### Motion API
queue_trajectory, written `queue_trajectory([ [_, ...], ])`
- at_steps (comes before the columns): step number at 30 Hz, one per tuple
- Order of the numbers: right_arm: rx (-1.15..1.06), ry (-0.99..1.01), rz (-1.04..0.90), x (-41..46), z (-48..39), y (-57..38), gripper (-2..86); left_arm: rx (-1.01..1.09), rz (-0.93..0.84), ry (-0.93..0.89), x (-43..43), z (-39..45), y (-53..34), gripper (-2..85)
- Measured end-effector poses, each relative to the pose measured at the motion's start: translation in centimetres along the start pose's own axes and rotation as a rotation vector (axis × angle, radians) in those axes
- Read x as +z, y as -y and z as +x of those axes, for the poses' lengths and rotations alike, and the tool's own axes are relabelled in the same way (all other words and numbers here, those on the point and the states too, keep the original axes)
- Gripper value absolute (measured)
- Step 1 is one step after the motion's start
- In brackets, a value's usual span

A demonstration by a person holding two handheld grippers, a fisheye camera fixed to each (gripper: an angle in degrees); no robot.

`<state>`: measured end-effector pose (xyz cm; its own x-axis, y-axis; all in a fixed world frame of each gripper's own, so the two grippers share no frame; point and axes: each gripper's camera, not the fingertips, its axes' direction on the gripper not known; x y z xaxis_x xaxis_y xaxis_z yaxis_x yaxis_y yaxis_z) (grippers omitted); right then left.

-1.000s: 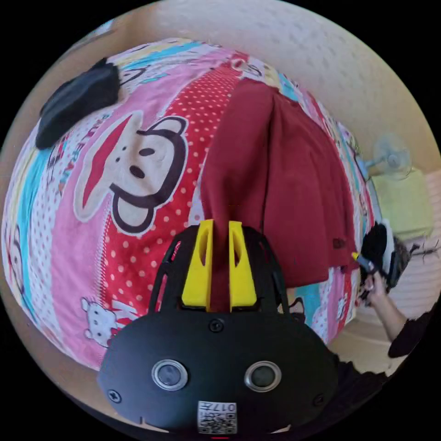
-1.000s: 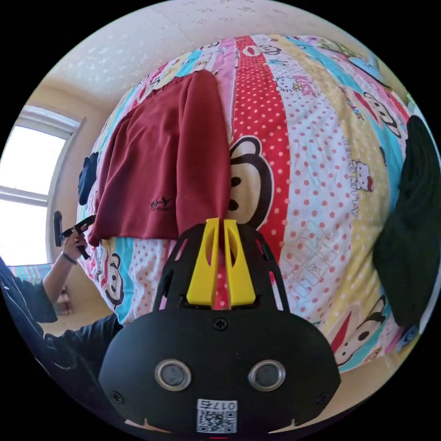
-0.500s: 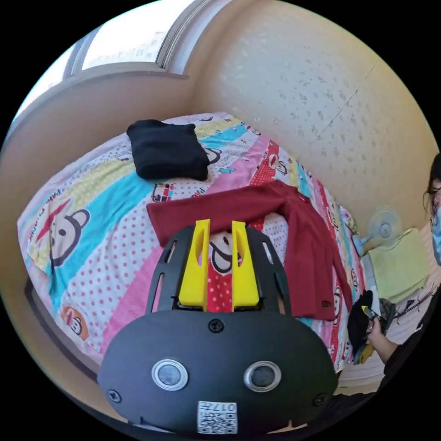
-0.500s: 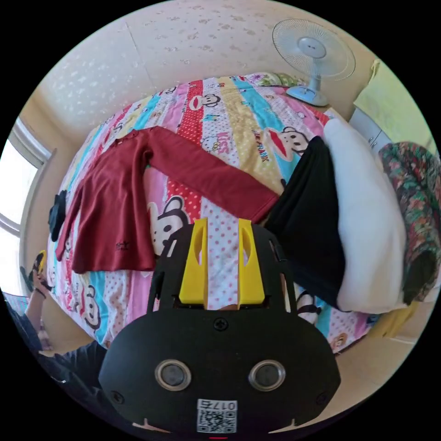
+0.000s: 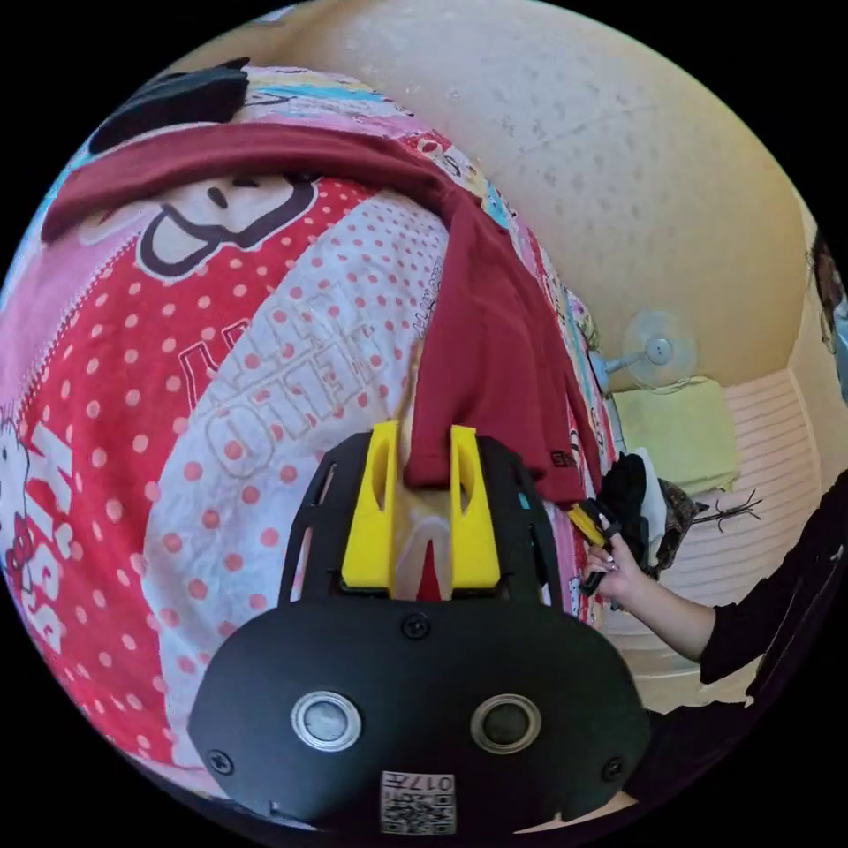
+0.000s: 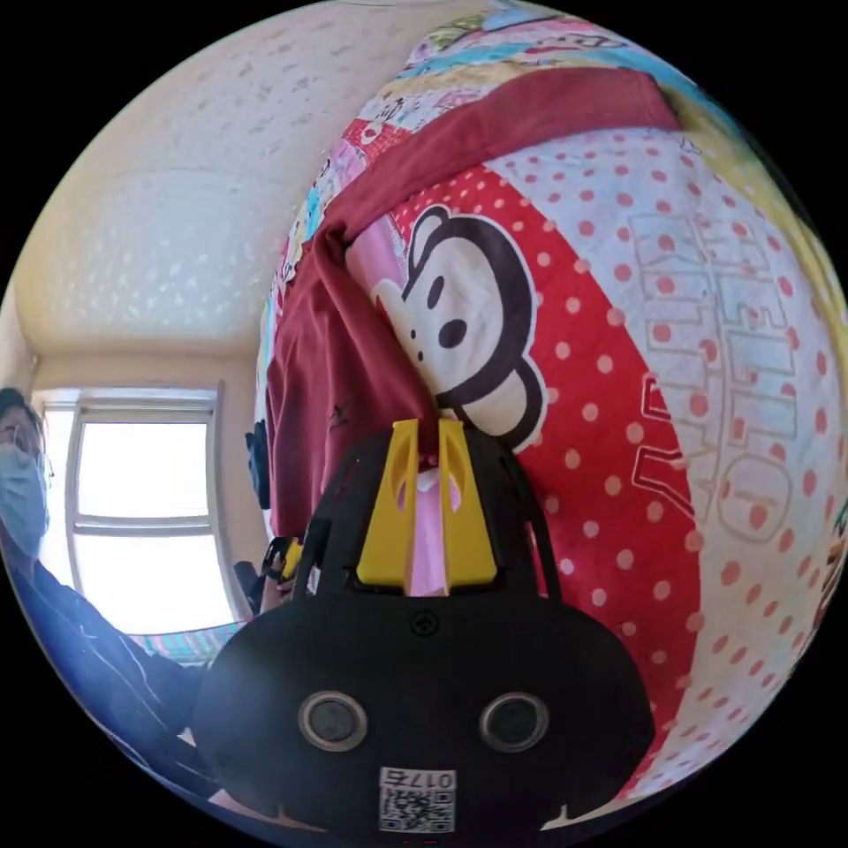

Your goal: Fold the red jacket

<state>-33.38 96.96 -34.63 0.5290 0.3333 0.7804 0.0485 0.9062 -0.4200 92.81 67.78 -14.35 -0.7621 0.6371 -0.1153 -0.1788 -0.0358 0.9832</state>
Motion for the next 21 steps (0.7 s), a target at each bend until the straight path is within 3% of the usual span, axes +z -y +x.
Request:
queue_trajectory([
  [2, 0.007, 0.055, -0.053, -0.3, 0.6, 0.1, 3.8, -0.137, 0.016, -0.094, 0.0, -2.3, -0.7, 4.9],
  [5, 0.013, 0.081, -0.057, -2.7, 0.4, 1.2, 3.2, -0.242, -0.101, -0.272, -0.2, -4.7, 0.0, 4.0],
  [8, 0.024, 0.185, -0.002, -8.0, -0.3, 2.6, 3.0, -0.165, -0.075, -0.359, -4.7, -3.9, 1.7, 3.8],
  [12, -0.046, 0.144, -0.101, -13.4, -3.7, 3.3, 2.8, 0.072, -0.198, -0.230, -11.7, 0.3, 3.9, 3.0],
  [15, -0.134, 0.100, -0.207, -16.6, -6.6, 2.6, 2.9, 0.186, -0.239, -0.259, -15.1, 3.0, 2.9, 3.1],
  [21, -0.142, -0.097, -0.339, -18.1, -3.7, -4.1, 3.5, 0.103, -0.266, -0.078, -16.6, 1.4, -9.0, 3.8],
])
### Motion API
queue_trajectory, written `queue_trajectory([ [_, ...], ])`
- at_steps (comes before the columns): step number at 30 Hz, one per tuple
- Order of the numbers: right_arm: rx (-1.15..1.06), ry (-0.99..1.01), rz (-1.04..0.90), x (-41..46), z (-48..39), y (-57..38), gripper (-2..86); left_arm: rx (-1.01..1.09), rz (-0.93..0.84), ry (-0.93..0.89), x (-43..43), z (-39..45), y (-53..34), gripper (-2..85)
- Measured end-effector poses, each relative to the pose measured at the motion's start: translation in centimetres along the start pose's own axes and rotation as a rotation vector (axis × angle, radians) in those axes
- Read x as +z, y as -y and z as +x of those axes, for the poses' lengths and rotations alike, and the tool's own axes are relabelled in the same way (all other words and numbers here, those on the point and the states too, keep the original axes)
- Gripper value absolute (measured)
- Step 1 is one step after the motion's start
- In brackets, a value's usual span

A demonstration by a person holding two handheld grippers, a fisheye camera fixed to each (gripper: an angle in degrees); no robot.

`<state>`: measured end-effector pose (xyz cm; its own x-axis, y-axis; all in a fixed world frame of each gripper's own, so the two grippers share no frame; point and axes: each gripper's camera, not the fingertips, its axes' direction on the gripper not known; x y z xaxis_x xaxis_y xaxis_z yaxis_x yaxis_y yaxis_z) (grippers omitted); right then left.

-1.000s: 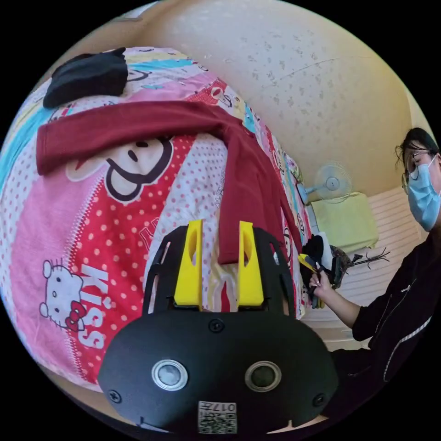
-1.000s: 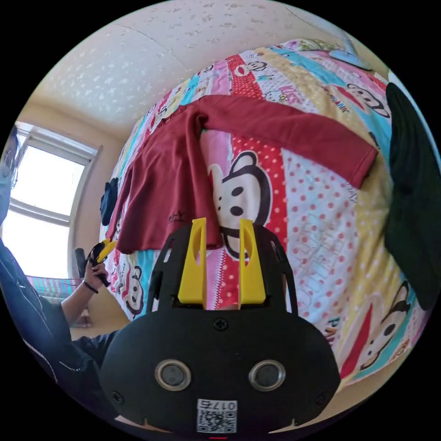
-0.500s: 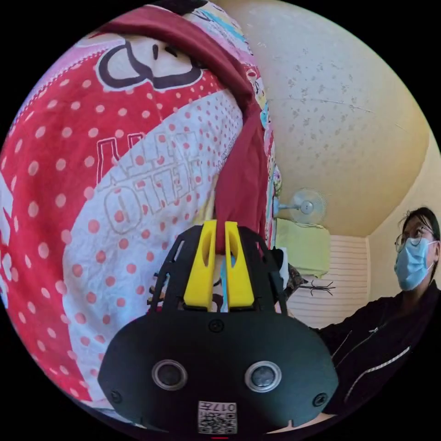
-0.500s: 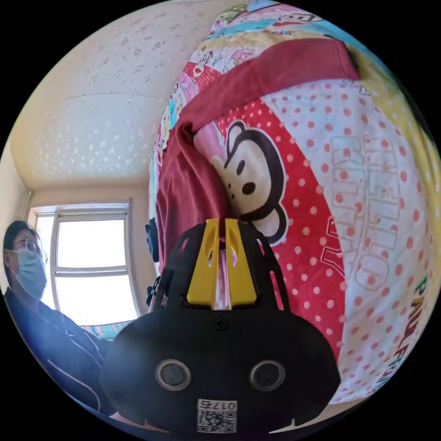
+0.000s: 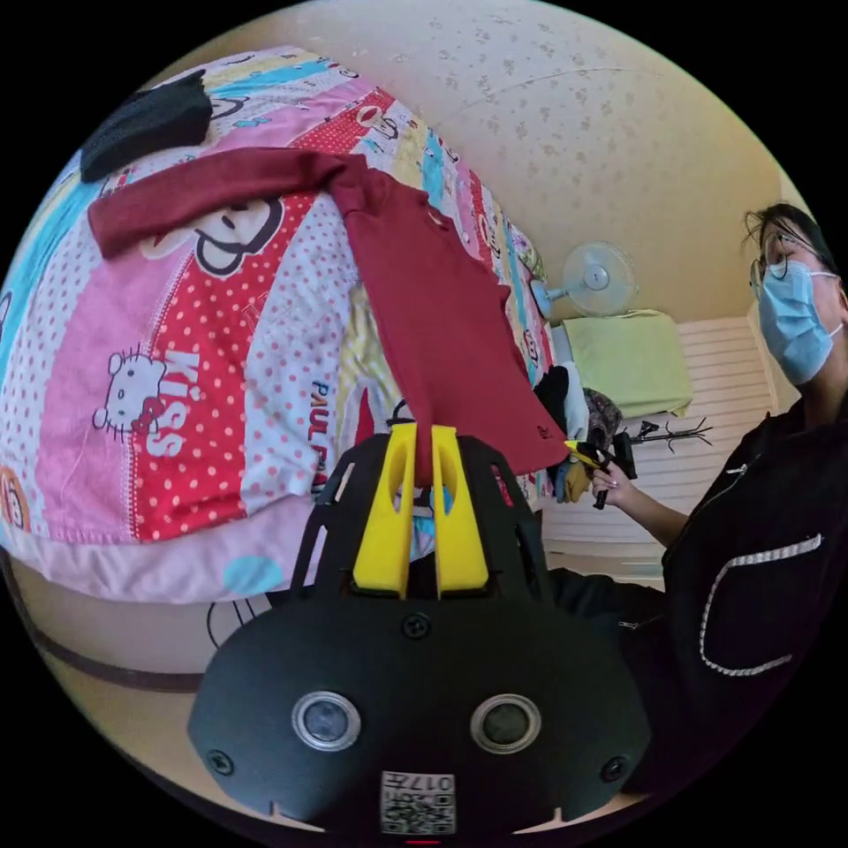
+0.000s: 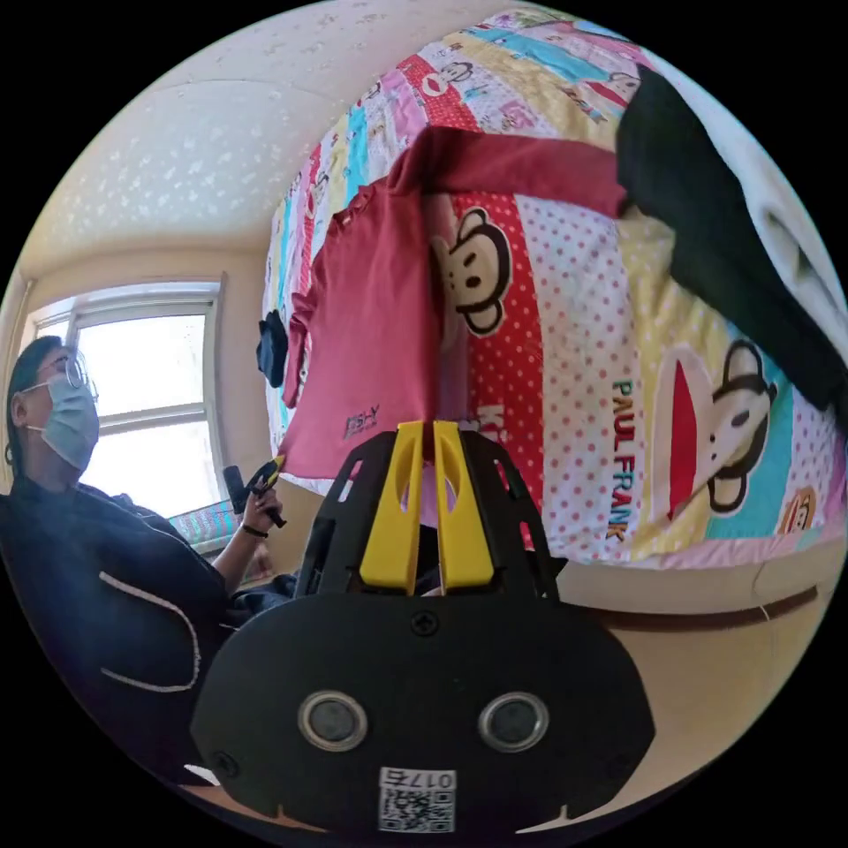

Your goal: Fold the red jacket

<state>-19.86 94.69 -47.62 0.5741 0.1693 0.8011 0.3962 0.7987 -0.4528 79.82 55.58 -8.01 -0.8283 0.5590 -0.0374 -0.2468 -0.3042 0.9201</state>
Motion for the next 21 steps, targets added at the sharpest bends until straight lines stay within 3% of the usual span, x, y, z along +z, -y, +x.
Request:
queue_trajectory([
  [3, 0.078, -0.071, -0.072, 4.6, 3.6, -2.8, 4.3, -0.119, -0.020, 0.098, 4.3, -3.5, -5.9, 5.3],
  [5, 0.326, -0.035, -0.082, 8.0, 6.7, -4.2, 5.7, -0.201, -0.006, 0.148, 6.1, -5.8, -8.3, 6.6],
  [7, 0.437, 0.097, -0.005, 8.7, 7.5, -5.1, 6.7, -0.283, 0.060, 0.021, 5.8, -7.8, -10.0, 8.0],
  [9, 0.473, 0.076, 0.048, 8.3, 6.9, -5.5, 7.2, -0.358, 0.214, -0.074, 2.5, -9.2, -11.6, 8.8],
  [14, 0.117, -0.289, 0.043, 8.4, -1.2, -1.8, 6.9, -0.308, 0.520, -0.075, -6.8, -10.4, -9.3, 13.1],
  [17, -0.117, -0.338, 0.001, 11.5, -6.8, 0.6, 6.5, -0.320, 0.625, 0.008, -9.1, -13.6, -5.0, 16.4],
  [21, -0.256, -0.326, -0.026, 15.5, -11.4, 1.4, 6.0, -0.388, 0.699, -0.024, -8.1, -21.5, 1.5, 16.1],
])
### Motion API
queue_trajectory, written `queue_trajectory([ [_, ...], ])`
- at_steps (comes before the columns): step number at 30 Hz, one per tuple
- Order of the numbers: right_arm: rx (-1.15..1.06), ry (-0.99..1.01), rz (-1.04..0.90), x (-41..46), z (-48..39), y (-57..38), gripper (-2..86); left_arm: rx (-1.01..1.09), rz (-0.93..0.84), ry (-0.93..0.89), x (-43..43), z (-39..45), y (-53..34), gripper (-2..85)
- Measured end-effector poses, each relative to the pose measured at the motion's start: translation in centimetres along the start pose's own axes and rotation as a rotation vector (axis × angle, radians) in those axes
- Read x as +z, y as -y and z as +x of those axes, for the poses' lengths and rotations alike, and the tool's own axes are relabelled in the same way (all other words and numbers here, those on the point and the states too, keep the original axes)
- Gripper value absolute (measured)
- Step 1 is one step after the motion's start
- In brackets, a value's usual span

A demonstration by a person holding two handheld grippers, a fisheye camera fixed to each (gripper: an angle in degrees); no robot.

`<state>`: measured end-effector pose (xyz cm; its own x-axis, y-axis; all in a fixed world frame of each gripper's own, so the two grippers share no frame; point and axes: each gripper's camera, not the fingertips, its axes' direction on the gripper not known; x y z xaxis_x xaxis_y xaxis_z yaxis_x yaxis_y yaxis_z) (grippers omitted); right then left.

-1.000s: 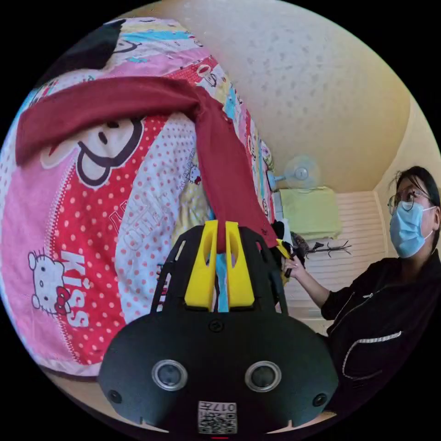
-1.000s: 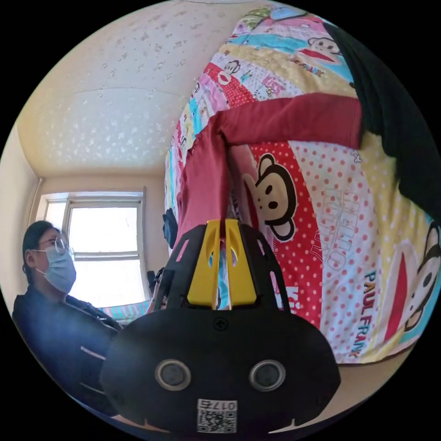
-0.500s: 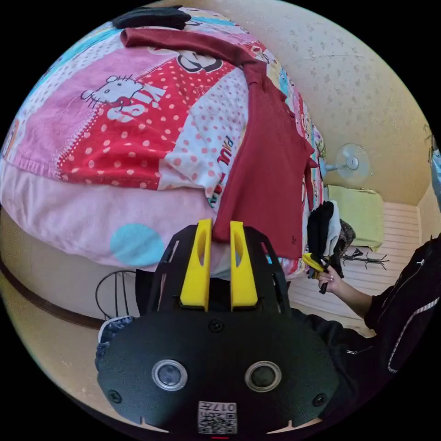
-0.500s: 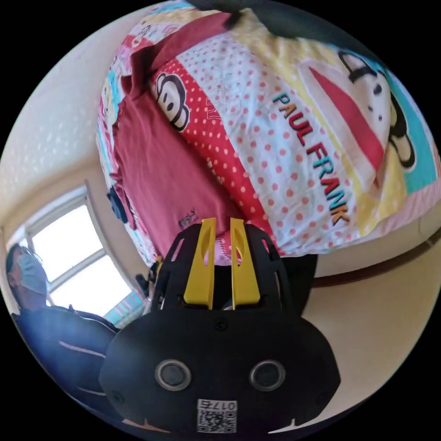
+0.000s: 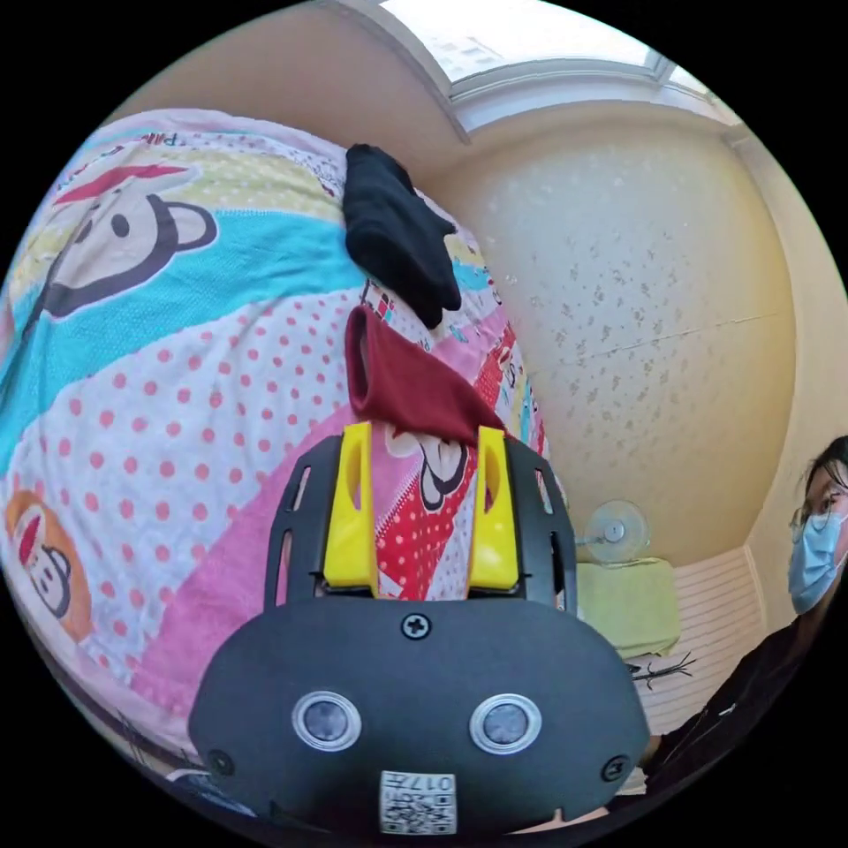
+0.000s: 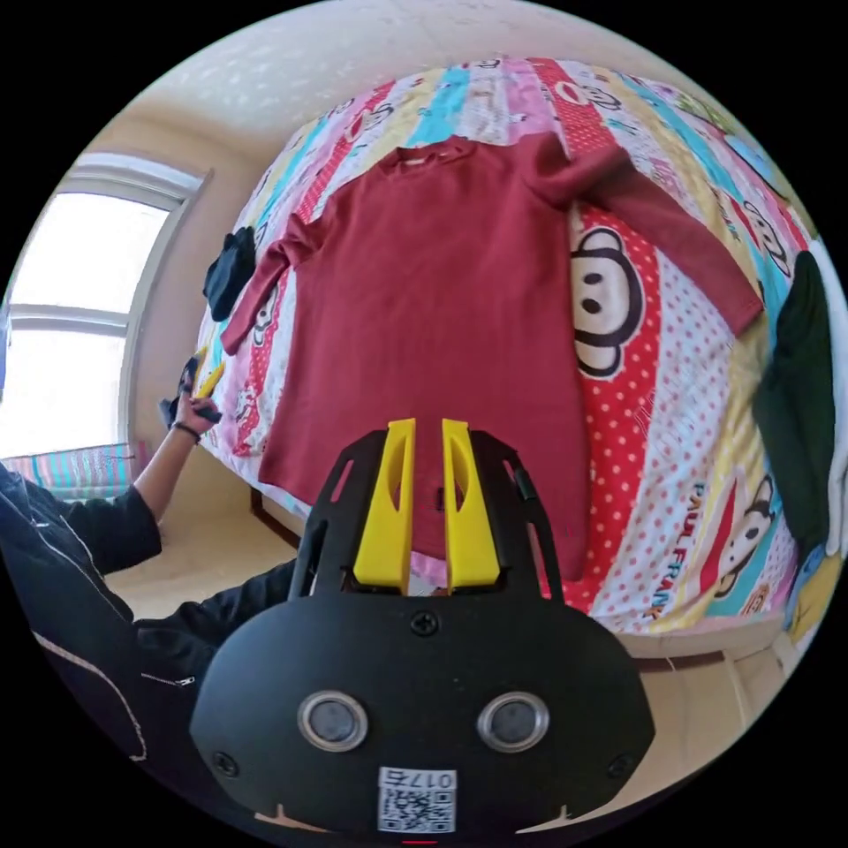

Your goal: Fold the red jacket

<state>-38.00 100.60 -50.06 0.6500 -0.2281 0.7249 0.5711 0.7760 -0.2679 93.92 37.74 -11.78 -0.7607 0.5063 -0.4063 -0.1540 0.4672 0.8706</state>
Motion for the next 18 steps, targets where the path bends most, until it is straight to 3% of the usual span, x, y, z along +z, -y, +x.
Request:
queue_trajectory([
  [2, 0.022, 0.075, 0.012, 1.4, -1.8, 0.2, 5.8, 0.017, -0.077, 0.072, 4.1, -1.5, 1.7, 13.1],
  [4, 0.075, 0.187, 0.017, 2.5, -2.5, 0.2, 5.8, -0.076, -0.043, 0.138, 5.3, -2.9, 2.2, 9.2],
  [7, 0.086, 0.332, 0.025, 3.7, -4.3, 0.0, 5.7, -0.220, 0.060, 0.017, 4.4, -4.4, 1.9, 5.1],
  [11, 0.022, 0.355, 0.003, 4.4, -6.7, 0.3, 5.5, -0.073, 0.083, -0.067, 0.4, -1.7, 3.5, 4.2],
  [15, 0.014, 0.391, 0.018, 4.7, -7.4, 0.7, 5.3, 0.056, 0.230, -0.078, -8.9, -0.2, 5.7, 4.1],
  [18, 0.026, 0.407, 0.008, 6.2, -7.3, 0.9, 5.3, 0.121, 0.112, 0.017, -10.3, -2.6, 6.1, 4.2],
])
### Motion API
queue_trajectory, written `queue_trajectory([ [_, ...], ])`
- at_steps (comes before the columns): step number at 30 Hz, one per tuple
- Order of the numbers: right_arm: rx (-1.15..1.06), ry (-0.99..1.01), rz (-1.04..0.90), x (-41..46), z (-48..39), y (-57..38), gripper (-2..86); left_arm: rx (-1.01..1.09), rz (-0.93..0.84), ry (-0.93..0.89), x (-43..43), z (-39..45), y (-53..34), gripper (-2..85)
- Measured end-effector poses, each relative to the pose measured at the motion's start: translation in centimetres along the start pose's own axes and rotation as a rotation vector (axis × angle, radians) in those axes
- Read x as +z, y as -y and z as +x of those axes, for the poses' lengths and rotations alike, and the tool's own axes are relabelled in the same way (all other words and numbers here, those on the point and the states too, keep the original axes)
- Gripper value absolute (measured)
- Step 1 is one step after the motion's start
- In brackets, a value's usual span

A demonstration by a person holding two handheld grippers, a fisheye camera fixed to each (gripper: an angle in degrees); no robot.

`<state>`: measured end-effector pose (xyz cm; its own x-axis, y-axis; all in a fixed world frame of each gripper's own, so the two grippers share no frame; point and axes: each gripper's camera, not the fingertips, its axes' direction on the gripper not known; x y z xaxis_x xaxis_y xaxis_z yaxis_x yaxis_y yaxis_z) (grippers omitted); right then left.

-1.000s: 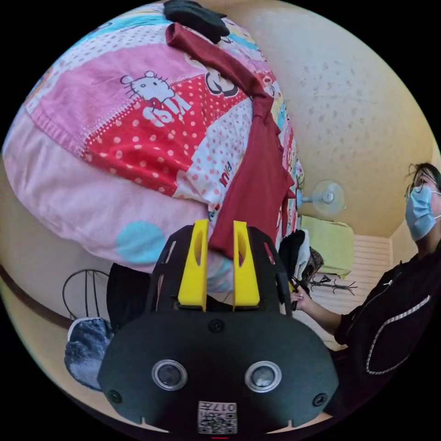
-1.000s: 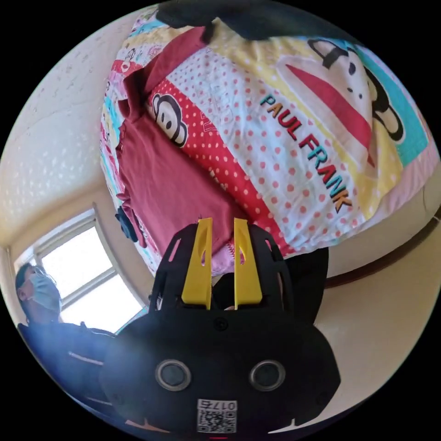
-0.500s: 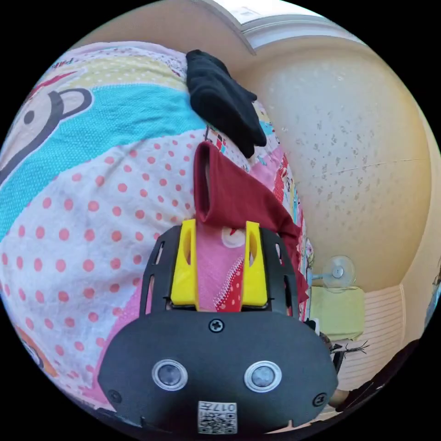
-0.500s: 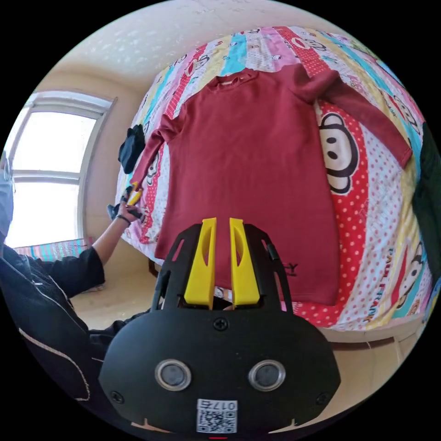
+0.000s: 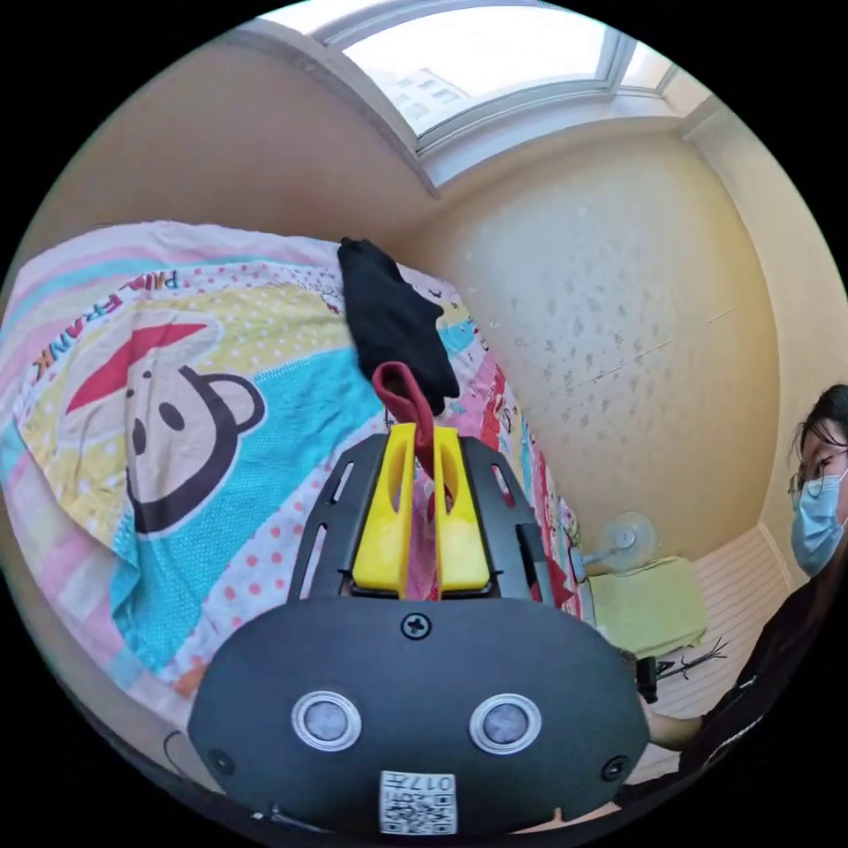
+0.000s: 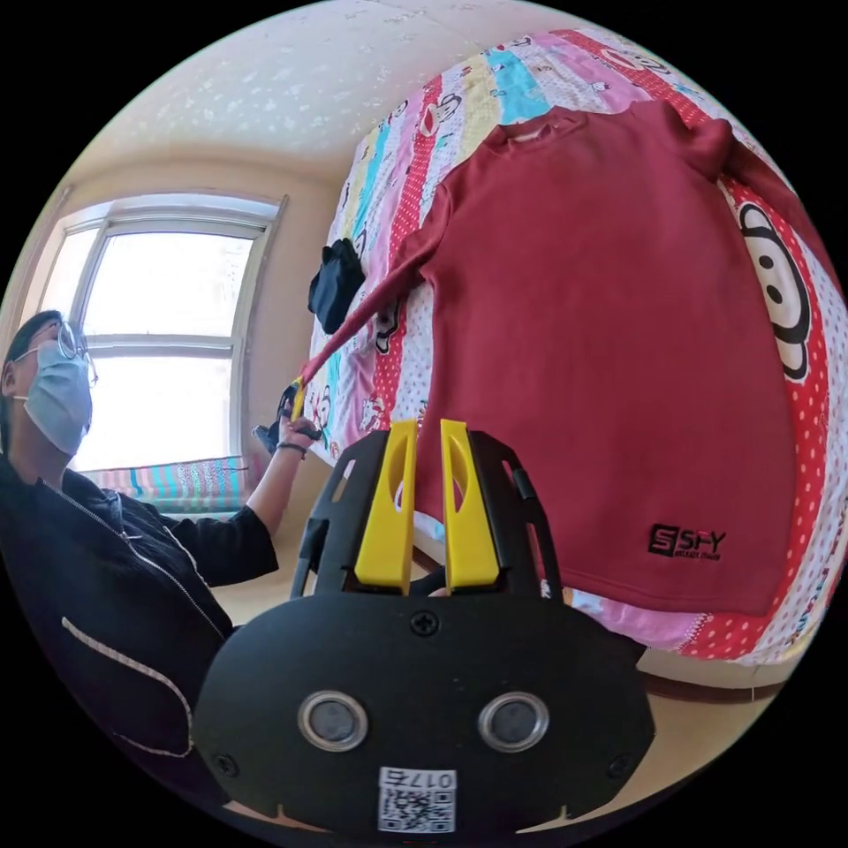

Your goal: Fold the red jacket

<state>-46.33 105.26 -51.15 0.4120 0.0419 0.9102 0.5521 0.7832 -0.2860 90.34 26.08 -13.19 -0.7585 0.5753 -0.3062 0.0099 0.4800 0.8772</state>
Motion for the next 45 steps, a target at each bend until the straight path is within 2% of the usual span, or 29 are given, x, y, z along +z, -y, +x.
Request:
queue_trajectory([
  [2, 0.039, 0.037, -0.023, 1.5, 1.2, -0.1, 5.5, -0.070, -0.072, 0.071, 0.9, -2.8, -1.4, 4.2],
  [4, 0.066, 0.074, -0.029, 2.1, 2.0, -0.3, 5.7, -0.184, -0.086, 0.041, 1.6, -5.3, -2.8, 4.2],
  [7, 0.076, 0.084, -0.021, 1.9, 2.9, -1.0, 6.4, -0.233, 0.051, -0.086, 1.0, -4.1, -3.2, 4.2],
  [11, 0.070, 0.054, 0.019, 0.0, 4.2, -2.0, 6.8, 0.002, 0.160, -0.225, 2.3, 9.0, -0.3, 4.3],
  [15, 0.095, 0.078, 0.110, -2.0, 5.7, -2.7, 6.9, 0.376, 0.137, -0.380, 8.1, 28.2, 1.1, 4.5],
  [16, 0.120, 0.101, 0.140, -2.6, 6.4, -3.0, 6.9, 0.421, 0.119, -0.418, 9.3, 30.8, 0.8, 4.5],
  [18, 0.155, 0.155, 0.185, -3.6, 7.5, -3.5, 6.9, 0.557, 0.030, -0.534, 14.8, 39.9, -1.9, 4.6],
  [20, 0.160, 0.194, 0.232, -5.2, 8.8, -4.3, 6.9, 0.602, -0.004, -0.530, 19.4, 45.0, -5.6, 4.7],
  [23, 0.169, 0.142, 0.267, -7.3, 10.9, -5.4, 6.9, 0.628, -0.085, -0.428, 28.7, 49.5, -14.2, 6.3],
  [25, 0.190, 0.122, 0.297, -8.6, 12.6, -6.2, 6.9, 0.605, -0.167, -0.397, 34.6, 49.9, -20.3, 8.2],
  [27, 0.218, 0.107, 0.325, -9.7, 14.4, -7.0, 7.1, 0.549, -0.362, -0.460, 40.6, 49.2, -27.9, 8.3],
  [29, 0.256, 0.083, 0.344, -11.2, 17.1, -7.4, 7.2, 0.474, -0.468, -0.474, 42.2, 48.3, -32.2, 8.6],
  [32, 0.233, 0.024, 0.348, -12.7, 19.5, -6.0, 7.5, 0.489, -0.516, -0.456, 40.8, 47.4, -36.3, 9.6],
  [34, 0.187, 0.021, 0.352, -13.1, 20.3, -3.6, 7.7, 0.489, -0.542, -0.430, 38.9, 46.7, -36.1, 9.7],
  [39, -0.030, 0.069, 0.322, -11.4, 19.5, 7.6, 9.0, 0.537, -0.376, -0.249, 30.6, 44.5, -27.3, 9.1],
  [41, -0.136, 0.015, 0.244, -8.5, 18.7, 14.0, 10.2, 0.585, -0.324, -0.153, 28.6, 43.8, -24.4, 8.8],
  [45, -0.138, -0.092, 0.141, -2.7, 19.9, 21.1, 11.7, 0.659, -0.255, 0.022, 27.4, 41.3, -20.5, 9.5],
])
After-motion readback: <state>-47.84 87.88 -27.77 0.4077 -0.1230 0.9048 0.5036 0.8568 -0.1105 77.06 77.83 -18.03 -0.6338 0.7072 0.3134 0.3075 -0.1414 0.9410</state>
